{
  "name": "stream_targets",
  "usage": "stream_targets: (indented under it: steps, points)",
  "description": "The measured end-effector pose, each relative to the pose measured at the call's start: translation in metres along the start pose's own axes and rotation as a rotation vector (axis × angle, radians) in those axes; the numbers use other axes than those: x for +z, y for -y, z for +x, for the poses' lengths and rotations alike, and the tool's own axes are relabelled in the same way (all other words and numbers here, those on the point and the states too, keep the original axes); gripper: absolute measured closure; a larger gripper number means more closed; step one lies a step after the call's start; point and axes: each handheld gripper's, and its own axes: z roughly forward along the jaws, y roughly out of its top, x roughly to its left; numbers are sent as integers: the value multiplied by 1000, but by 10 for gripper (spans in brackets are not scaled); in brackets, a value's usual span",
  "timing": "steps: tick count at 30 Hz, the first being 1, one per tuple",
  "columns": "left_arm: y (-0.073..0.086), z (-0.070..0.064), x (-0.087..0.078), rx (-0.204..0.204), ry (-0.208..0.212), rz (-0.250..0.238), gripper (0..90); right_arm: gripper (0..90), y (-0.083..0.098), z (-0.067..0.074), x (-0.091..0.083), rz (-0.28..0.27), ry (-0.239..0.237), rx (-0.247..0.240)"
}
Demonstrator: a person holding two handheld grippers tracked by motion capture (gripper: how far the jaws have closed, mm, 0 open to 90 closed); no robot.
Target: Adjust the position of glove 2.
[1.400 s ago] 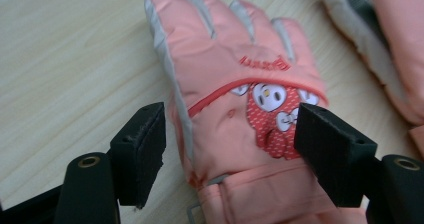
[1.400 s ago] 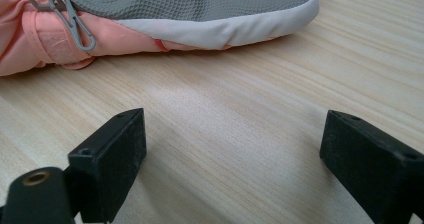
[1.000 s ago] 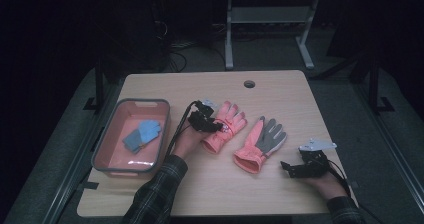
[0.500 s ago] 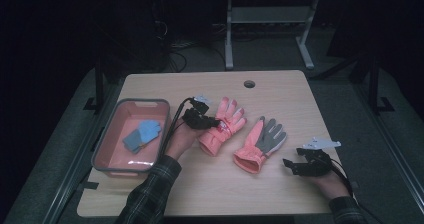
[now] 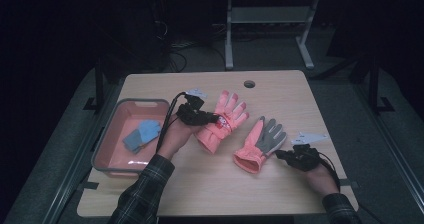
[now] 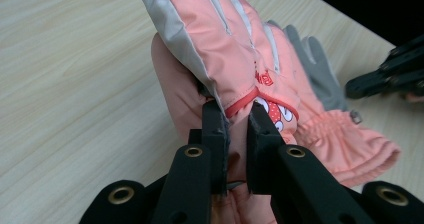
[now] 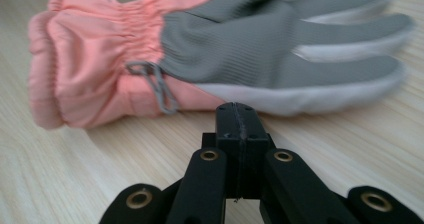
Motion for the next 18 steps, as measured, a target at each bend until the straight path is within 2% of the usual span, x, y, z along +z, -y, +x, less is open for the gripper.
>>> stream_targets:
  steps: [4,9,15,16,17,18]
  points:
    - [-7,-5,-2,12,12,-12,813,900,-8,12,10,10,-27,-51]
    - [-17,-12,2,24,44,-1,813,900,-17,23,20,11,-56,-79]
    - [-27,-19,11,49,78,21,813,900,-24,30,27,12,-63,-93]
    - [-31,-24,17,61,96,30,813,900,-24,30,25,5,-63,-102]
    - [-31,-24,17,61,96,30,813,900,-24,30,25,5,-63,-102]
    - [-35,-27,23,67,122,41,813,900,-24,28,22,-3,-60,-90]
